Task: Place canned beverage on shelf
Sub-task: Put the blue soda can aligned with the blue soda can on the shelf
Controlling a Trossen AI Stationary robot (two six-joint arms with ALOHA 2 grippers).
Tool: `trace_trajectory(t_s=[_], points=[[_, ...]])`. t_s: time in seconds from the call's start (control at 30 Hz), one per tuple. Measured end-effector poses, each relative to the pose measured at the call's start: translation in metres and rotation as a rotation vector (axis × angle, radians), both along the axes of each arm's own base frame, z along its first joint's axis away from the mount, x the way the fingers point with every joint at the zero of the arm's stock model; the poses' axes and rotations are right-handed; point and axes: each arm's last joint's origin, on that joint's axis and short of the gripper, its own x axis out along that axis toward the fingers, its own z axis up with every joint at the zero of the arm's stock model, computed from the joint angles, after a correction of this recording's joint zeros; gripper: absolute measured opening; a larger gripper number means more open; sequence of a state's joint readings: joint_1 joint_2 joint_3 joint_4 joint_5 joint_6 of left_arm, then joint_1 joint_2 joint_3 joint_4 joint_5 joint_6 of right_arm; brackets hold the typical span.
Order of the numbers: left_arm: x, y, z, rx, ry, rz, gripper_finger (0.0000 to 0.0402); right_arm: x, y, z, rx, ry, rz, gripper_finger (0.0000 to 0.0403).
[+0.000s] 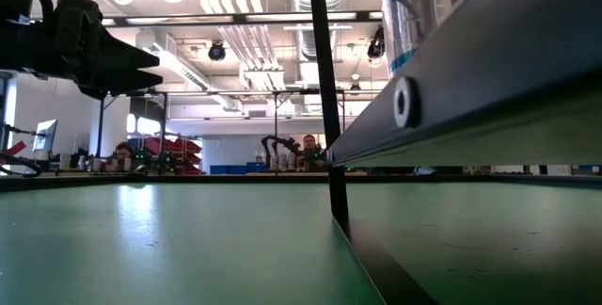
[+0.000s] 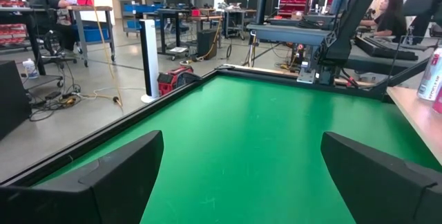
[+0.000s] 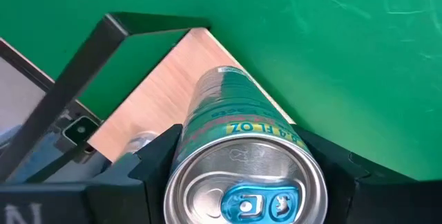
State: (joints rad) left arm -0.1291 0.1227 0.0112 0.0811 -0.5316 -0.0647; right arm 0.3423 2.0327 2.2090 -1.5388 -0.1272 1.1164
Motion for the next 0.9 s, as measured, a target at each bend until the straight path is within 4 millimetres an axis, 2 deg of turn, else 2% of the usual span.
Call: trace_trajectory(t_s=[0.4,0.9], points=[[0.0,0.0,0.0,0.0,0.0,0.0,0.0378,0.002,0.035,-0.01,0.007,0.006,0.006,0.022],[0.0,0.0,0.0,0.0,0.0,0.0,0.0378,0.002,0.05,-0.017,-0.044,-0.026,-0.025,0.022]])
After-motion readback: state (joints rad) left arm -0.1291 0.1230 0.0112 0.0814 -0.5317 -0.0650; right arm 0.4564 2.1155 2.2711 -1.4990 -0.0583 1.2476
